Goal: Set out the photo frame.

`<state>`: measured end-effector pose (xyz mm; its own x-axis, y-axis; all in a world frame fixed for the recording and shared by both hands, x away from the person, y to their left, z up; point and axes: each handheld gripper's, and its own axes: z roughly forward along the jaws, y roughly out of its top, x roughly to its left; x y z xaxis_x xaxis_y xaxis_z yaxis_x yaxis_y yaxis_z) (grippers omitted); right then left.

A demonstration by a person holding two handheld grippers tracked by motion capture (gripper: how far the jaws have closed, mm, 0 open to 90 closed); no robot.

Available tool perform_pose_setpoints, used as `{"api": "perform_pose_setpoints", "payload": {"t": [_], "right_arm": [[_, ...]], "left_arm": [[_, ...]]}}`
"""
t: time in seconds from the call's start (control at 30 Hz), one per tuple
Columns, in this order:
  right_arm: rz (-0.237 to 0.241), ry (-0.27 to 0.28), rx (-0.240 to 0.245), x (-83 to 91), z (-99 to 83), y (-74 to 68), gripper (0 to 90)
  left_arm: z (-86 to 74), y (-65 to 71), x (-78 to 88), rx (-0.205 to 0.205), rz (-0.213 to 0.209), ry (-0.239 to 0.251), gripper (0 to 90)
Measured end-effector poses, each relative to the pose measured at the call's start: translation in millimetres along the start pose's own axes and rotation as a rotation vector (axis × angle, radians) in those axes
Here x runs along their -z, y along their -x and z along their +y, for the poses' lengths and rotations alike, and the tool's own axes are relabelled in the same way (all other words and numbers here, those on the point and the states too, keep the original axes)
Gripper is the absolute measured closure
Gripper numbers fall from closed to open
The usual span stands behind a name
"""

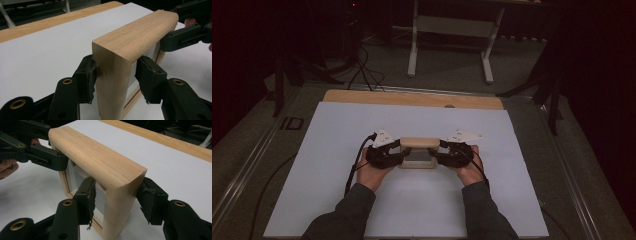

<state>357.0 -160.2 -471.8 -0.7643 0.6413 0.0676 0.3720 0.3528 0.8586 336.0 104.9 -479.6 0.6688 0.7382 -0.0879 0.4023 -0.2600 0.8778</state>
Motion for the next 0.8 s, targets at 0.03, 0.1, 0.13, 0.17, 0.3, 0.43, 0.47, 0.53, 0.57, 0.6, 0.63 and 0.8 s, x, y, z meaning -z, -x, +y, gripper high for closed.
{"api": "perform_pose_setpoints", "payload": {"t": [0.03,0.1,0.13,0.17,0.3,0.43,0.47,0.53,0.57,0.6,0.63,0.8], "right_arm": [[0.001,0.001,0.0,-1.4,1.1,0.5,49.8],[0.0,-0.003,-0.001,-4.0,3.2,1.0,49.8],[-0.001,-0.004,-0.002,-5.4,4.0,1.3,49.8],[-0.001,-0.004,-0.003,-6.8,4.8,1.5,49.8],[0.0,-0.007,-0.008,-12.4,8.2,2.4,49.7],[0.001,-0.01,-0.009,-16.0,10.9,3.7,49.8],[0.003,-0.008,-0.014,-17.1,11.5,4.6,49.7],[0.002,-0.008,-0.019,-18.2,12.2,5.7,49.6],[0.002,-0.008,-0.023,-19.0,12.5,6.1,49.5],[0.001,-0.008,-0.022,-19.9,12.8,6.6,49.5],[0.0,-0.01,-0.022,-20.6,13.0,6.9,49.4],[0.001,-0.01,-0.032,-24.2,14.1,8.9,49.2]], "left_arm": [[0.5,-1.5,-0.2,-0.002,0.001,0.0,50.8],[1.4,-4.8,-0.3,0.0,0.0,-0.005,50.8],[1.8,-6.5,-0.5,-0.001,0.0,-0.005,50.8],[2.1,-7.8,-0.5,-0.002,0.001,-0.005,50.8],[2.9,-13.7,-1.1,0.004,0.005,-0.005,50.7],[4.2,-17.3,-1.9,0.004,0.008,-0.006,50.7],[4.3,-17.7,-2.4,0.008,0.009,-0.005,50.6],[4.8,-19.0,-3.4,0.013,0.011,-0.004,50.6],[4.9,-19.3,-4.0,0.015,0.013,-0.004,50.6],[4.9,-19.8,-4.3,0.016,0.015,-0.006,50.5],[4.9,-20.2,-4.5,0.018,0.016,-0.007,50.5],[5.6,-23.2,-6.5,0.024,0.021,-0.006,50.5]]}}
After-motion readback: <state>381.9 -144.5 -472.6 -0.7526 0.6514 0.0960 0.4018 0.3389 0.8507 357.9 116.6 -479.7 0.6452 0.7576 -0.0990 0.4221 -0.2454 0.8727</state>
